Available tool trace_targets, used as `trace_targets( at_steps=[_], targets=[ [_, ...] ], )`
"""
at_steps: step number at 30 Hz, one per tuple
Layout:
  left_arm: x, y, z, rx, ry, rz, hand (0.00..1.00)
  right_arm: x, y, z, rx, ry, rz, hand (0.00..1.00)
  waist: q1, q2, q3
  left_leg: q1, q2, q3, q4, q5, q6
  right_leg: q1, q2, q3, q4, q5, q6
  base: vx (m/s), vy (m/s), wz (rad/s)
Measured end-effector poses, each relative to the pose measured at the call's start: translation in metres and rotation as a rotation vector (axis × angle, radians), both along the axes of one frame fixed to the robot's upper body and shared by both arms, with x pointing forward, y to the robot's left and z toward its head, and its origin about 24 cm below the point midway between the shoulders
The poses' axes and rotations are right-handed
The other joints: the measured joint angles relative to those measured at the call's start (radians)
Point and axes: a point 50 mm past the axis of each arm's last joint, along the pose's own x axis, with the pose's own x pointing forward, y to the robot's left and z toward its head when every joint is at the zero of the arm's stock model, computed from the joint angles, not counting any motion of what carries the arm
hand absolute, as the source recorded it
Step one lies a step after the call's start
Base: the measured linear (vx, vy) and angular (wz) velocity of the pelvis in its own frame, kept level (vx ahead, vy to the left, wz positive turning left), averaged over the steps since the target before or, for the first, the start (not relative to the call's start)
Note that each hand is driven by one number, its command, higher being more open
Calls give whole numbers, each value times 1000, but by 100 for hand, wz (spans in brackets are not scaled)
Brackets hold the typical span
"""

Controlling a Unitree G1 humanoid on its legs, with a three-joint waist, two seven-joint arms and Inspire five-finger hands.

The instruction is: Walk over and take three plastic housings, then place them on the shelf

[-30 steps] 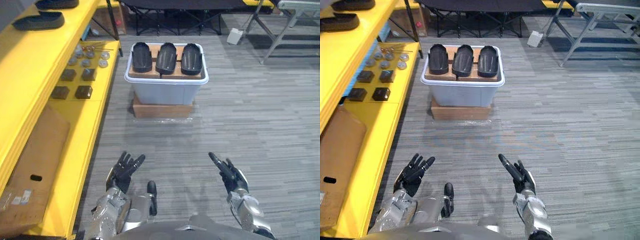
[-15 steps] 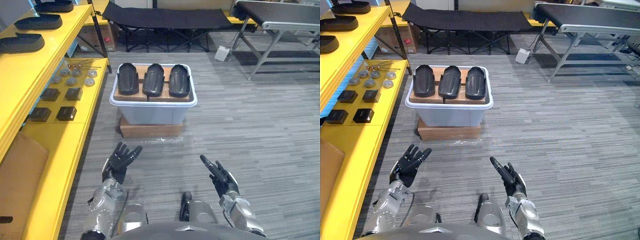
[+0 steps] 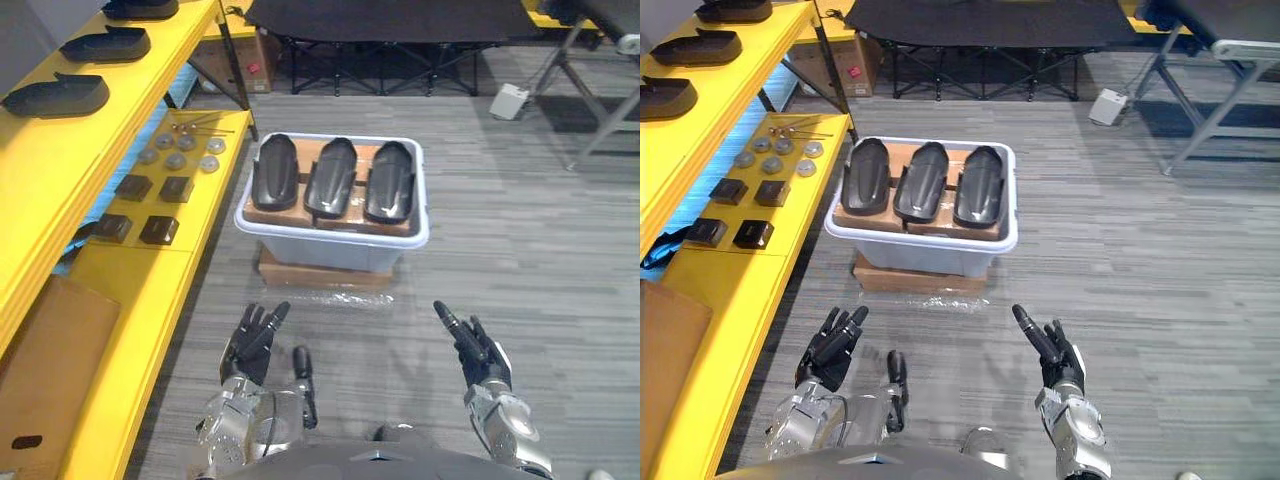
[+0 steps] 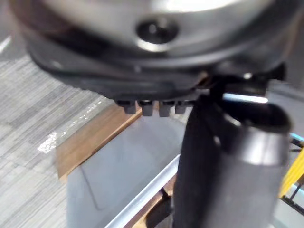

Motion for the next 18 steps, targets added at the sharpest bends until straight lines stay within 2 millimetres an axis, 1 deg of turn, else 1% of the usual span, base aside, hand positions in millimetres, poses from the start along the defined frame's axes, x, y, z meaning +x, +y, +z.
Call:
trace_targets(
  at_steps=[1,2,3,4,5,6,7,8,9,10,11,12,13,14,15,16,17,18],
  targets=[
    [0,5,0,20,2,-6,100,3,8,-1,7,2,25,100,1,-31,-8,-10,-28,16,24,-35,11,-5,-31,10,1,-21,-11,312,97,-5],
    [4,9,2,33,-10,-13,100,8,12,1,5,-19,41,100,1,-46,-11,-35,-47,22,60,-73,21,-11,-52,24,4,-19,-12,370,112,-1],
    [7,9,4,34,-20,-18,100,10,12,2,3,-24,41,100,-2,-50,-8,-43,-58,24,83,-93,37,-17,-68,25,22,-7,4,316,106,5],
    [10,7,5,33,-32,-24,100,12,13,2,2,-25,38,100,-4,-50,-8,-30,-70,26,90,-116,43,-41,-94,37,104,-5,6,280,136,5],
    [11,7,7,39,-41,-36,100,13,14,1,-2,-21,33,100,-3,-50,-8,-7,-73,29,86,-134,45,-82,-117,46,222,-5,7,205,126,-5],
    [12,7,8,53,-48,-49,100,14,15,0,-4,-19,31,100,-3,-52,-7,15,-76,30,77,-143,46,-117,-138,50,319,5,17,251,155,-8],
    [13,10,10,88,-57,-77,100,15,18,0,-10,-19,37,100,-6,-58,-4,60,-82,21,57,-154,50,-189,-177,54,507,48,31,249,115,8],
    [16,10,13,118,-66,-107,100,12,23,-3,-1,-14,30,100,-11,-65,-4,93,-79,5,53,-170,49,-230,-187,49,596,23,6,257,89,18],
    [16,12,14,126,-72,-112,100,11,25,-4,4,-12,27,100,-12,-65,-4,105,-74,1,52,-174,47,-243,-183,40,603,6,-1,321,30,27],
    [19,16,17,146,-85,-125,100,10,28,-5,2,-11,30,100,-13,-64,-6,124,-61,-11,57,-176,45,-259,-177,5,566,-35,9,324,-11,32],
    [23,15,19,152,-96,-135,100,9,29,-5,-3,-13,25,100,-18,-62,-6,135,-51,-25,59,-177,45,-270,-162,-11,479,-49,10,271,-18,36],
    [25,16,21,156,-102,-136,100,9,29,-5,-6,-15,23,100,-21,-61,-7,138,-46,-34,59,-178,44,-278,-154,-11,432,-49,10,258,-69,48],
    [30,18,23,165,-114,-140,100,10,28,-4,-10,-22,19,100,-30,-61,-8,138,-41,-56,60,-179,34,-294,-145,-7,340,-41,20,236,-114,46],
    [35,19,26,169,-125,-140,100,11,27,-3,-20,-31,6,100,-30,-63,-9,137,-37,-73,62,-184,20,-312,-135,23,249,-27,32,272,-150,45],
    [36,19,26,171,-127,-138,100,11,25,-2,-24,-34,-3,100,-31,-65,-10,136,-36,-81,64,-187,14,-318,-129,47,210,-12,31,188,-191,40],
    [39,20,28,175,-132,-140,100,11,22,-1,-30,-38,-22,100,-33,-75,-13,133,-42,-102,72,-197,-4,-325,-114,106,142,60,25,170,-262,51],
    [39,22,29,186,-133,-155,100,6,19,-3,-32,-29,-38,100,-32,-109,-25,133,-66,-123,75,-207,-20,-323,-122,143,114,173,31,167,-302,58],
    [38,24,28,194,-127,-161,100,3,16,-3,-37,-23,-45,100,-31,-121,-30,130,-77,-134,80,-212,-28,-316,-131,140,111,173,39,147,-301,52]
  ],
)
